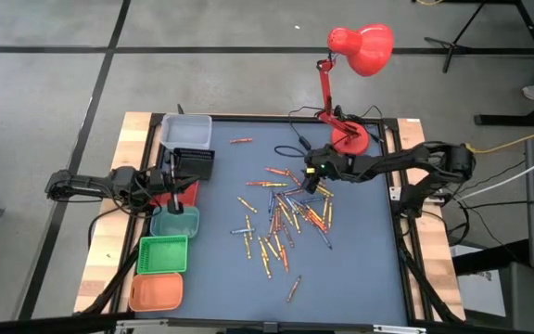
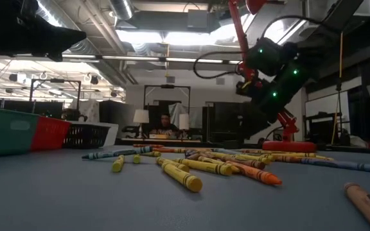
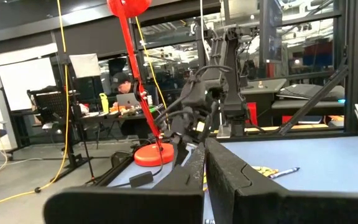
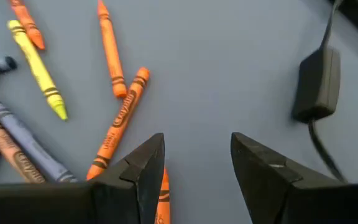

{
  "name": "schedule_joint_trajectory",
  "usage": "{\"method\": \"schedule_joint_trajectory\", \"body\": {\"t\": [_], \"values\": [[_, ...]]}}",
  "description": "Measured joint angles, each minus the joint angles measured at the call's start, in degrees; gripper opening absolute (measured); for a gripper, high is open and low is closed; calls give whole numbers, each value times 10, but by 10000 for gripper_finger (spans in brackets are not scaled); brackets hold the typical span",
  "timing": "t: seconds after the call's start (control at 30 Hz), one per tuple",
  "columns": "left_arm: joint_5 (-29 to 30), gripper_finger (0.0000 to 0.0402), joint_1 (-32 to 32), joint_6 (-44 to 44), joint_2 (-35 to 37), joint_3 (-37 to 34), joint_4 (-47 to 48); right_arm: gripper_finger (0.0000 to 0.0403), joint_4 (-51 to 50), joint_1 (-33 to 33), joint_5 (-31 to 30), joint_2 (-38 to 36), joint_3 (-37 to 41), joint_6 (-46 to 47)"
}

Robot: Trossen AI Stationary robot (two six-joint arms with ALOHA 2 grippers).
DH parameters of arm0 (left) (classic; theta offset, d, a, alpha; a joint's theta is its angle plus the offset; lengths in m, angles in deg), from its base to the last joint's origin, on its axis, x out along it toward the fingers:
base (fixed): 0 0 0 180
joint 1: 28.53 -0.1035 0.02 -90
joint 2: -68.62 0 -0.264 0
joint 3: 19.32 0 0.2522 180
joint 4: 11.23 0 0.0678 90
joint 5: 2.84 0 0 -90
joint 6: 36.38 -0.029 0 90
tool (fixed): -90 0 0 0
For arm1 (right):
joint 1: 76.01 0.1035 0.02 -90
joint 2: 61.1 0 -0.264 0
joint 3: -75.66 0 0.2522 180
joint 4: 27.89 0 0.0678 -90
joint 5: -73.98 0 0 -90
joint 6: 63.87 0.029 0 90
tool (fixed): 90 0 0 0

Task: Sort crayons
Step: Put the orange crayon into the transparent bin

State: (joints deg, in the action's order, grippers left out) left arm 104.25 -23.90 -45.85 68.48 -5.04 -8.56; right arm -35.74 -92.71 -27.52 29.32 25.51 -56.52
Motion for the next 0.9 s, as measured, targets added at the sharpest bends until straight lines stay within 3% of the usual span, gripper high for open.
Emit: {"method": "schedule_joint_trajectory", "body": {"t": [0.27,0.67,0.9], "values": [[0,0,0,0,0,0,0,183,-14,-11,61,18,0,4],[0,0,0,0,0,0,0,182,-59,-10,62,17,-1,4],[0,0,0,0,0,0,0,137,-59,-10,65,17,-1,4]]}}
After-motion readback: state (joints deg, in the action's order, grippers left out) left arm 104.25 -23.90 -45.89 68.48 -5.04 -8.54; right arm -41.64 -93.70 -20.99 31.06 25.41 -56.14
